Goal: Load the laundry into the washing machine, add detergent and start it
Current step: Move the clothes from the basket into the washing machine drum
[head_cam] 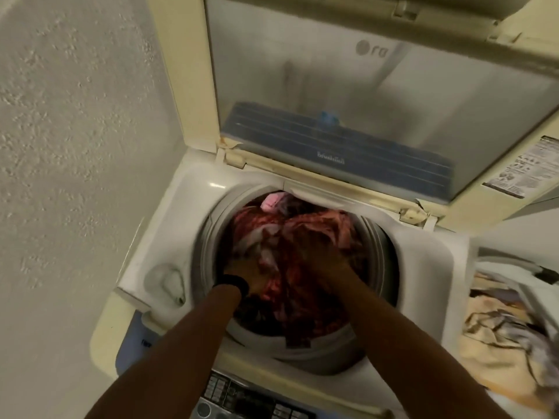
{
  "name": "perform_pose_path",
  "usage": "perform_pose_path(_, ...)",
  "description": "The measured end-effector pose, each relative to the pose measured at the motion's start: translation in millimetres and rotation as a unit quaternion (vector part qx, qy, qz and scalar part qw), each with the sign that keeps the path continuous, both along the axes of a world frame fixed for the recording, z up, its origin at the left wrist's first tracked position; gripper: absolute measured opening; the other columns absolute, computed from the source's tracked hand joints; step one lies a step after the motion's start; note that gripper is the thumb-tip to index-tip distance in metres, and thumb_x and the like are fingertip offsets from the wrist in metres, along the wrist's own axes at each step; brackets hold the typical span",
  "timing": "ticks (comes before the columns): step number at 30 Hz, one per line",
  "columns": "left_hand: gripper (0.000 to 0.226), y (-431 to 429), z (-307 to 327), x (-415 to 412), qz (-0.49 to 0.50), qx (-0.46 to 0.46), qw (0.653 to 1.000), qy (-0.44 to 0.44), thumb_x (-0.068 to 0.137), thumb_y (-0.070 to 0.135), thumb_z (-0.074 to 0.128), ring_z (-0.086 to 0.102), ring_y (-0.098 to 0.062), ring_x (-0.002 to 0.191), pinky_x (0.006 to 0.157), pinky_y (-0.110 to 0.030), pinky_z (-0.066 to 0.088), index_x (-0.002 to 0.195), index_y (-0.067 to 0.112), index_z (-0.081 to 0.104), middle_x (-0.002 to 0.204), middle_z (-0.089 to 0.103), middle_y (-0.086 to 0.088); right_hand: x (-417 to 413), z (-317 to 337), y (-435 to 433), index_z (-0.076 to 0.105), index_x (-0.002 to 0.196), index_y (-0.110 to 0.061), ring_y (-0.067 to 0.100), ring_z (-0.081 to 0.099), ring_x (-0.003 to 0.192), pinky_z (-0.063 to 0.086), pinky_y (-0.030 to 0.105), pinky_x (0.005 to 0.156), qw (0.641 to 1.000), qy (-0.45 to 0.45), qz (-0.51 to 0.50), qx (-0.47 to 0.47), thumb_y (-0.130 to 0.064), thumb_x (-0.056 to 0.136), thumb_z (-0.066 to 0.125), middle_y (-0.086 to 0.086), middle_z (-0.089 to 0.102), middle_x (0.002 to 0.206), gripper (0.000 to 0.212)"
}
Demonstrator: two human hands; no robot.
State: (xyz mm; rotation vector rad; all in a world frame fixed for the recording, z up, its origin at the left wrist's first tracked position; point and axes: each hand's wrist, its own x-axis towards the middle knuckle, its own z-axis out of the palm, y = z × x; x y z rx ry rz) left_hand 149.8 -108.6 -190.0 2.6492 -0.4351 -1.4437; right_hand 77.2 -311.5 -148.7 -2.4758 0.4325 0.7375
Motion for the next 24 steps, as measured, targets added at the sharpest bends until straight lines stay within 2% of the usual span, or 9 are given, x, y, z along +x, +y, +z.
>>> perform_pose_path(4,0.063,1.8,22.6,-0.5,-0.011,0.021,0.992,0.121,0.104,0.062,0.032,0.041,-0.032,0.144,0.117,-0.038,0.034,0.156,0.027,0.04,0.161,0.04,-0.009,8.6,-7.3,-17.3,0.015,0.162,-0.018,0.037,0.026,0.151,0.023,0.049,0.121,0.987,0.11,-0.109,0.047,-0.049,0.106,0.04,0.016,0.022,0.166,0.068)
perform_pose_path(7,0.044,-13.6,61.8,17.4,-0.197,-0.002,0.976,-0.087,0.105,0.044,0.043,0.062,-0.03,0.116,0.095,-0.038,0.05,0.14,0.022,0.055,0.131,0.064,-0.007,4.6,5.1,-12.0,0.006,0.162,-0.027,0.044,0.027,0.147,0.03,0.062,0.115,0.996,0.064,-0.049,-0.041,-0.052,0.102,0.046,0.018,0.017,0.166,0.076)
perform_pose_path(10,0.069,-25.9,67.8,34.3,-0.301,-0.137,0.929,-0.165,0.097,0.028,0.061,0.037,-0.033,0.145,0.107,-0.049,0.047,0.159,0.033,0.03,0.158,0.04,-0.003,-23.3,-2.2,4.0,0.005,0.162,-0.023,0.046,0.032,0.142,0.036,0.06,0.11,0.994,0.063,-0.008,-0.084,-0.044,0.103,0.047,0.018,0.013,0.166,0.076)
perform_pose_path(12,0.099,-33.0,52.1,43.7,-0.373,-0.071,0.92,-0.096,0.093,0.023,0.07,0.003,-0.037,0.157,0.121,-0.059,0.026,0.164,0.038,0.004,0.172,0.006,-0.001,-48.2,-25.0,17.8,0.024,0.16,-0.012,0.039,0.04,0.141,0.036,0.046,0.113,0.988,0.132,0.065,-0.04,-0.035,0.108,0.042,0.02,0.029,0.162,0.059)
perform_pose_path(15,0.122,-34.0,7.7,48.0,-0.388,0.005,0.921,-0.038,0.085,0.022,0.081,-0.018,-0.042,0.154,0.125,-0.063,0.007,0.161,0.039,-0.014,0.17,-0.021,-0.004,-69.5,-50.1,34.6,0.038,0.153,-0.001,0.033,0.043,0.142,0.04,0.031,0.105,0.962,0.248,0.112,0.014,-0.033,0.105,0.054,0.021,0.041,0.157,0.06)
perform_pose_path(17,0.123,-29.9,-6.1,41.2,-0.346,0.001,0.938,-0.028,0.086,0.018,0.08,-0.019,-0.043,0.154,0.125,-0.063,0.009,0.159,0.04,-0.016,0.17,-0.023,-0.004,-71.9,-70.4,42.5,0.036,0.153,-0.002,0.032,0.043,0.143,0.04,0.03,0.108,0.964,0.252,0.079,0.038,-0.052,0.092,0.066,0.021,0.04,0.157,0.084)
perform_pose_path(19,0.113,-29.9,0.0,36.4,-0.341,0.0,0.939,-0.049,0.091,0.022,0.075,-0.013,-0.044,0.155,0.124,-0.064,0.015,0.161,0.039,-0.012,0.171,-0.017,-0.004,-76.5,-74.9,45.9,0.017,0.155,-0.015,0.029,0.026,0.152,0.017,0.025,0.116,0.96,0.242,0.123,0.061,-0.036,0.109,0.041,0.018,0.019,0.167,0.056)
perform_pose_path(21,0.105,-31.3,16.6,37.3,-0.36,-0.004,0.927,-0.102,0.094,0.031,0.071,-0.007,-0.043,0.156,0.121,-0.066,0.015,0.163,0.034,-0.007,0.172,-0.009,-0.006,-71.4,-68.7,45.6,0.004,0.159,-0.004,0.028,0.014,0.156,0.003,0.026,0.117,0.971,0.212,0.054,0.097,-0.022,0.114,0.023,0.016,0.005,0.169,0.052)
perform_pose_path(24,0.1,-32.4,37.4,49.0,-0.347,-0.045,0.926,-0.139,0.093,0.037,0.07,-0.005,-0.043,0.156,0.118,-0.074,0.015,0.163,0.035,-0.001,0.172,-0.003,-0.005,-47.8,-21.0,42.3,0.019,0.161,-0.007,0.032,0.029,0.151,0.021,0.041,0.123,0.988,0.146,0.0,0.057,-0.033,0.112,0.03,0.016,0.02,0.167,0.056)
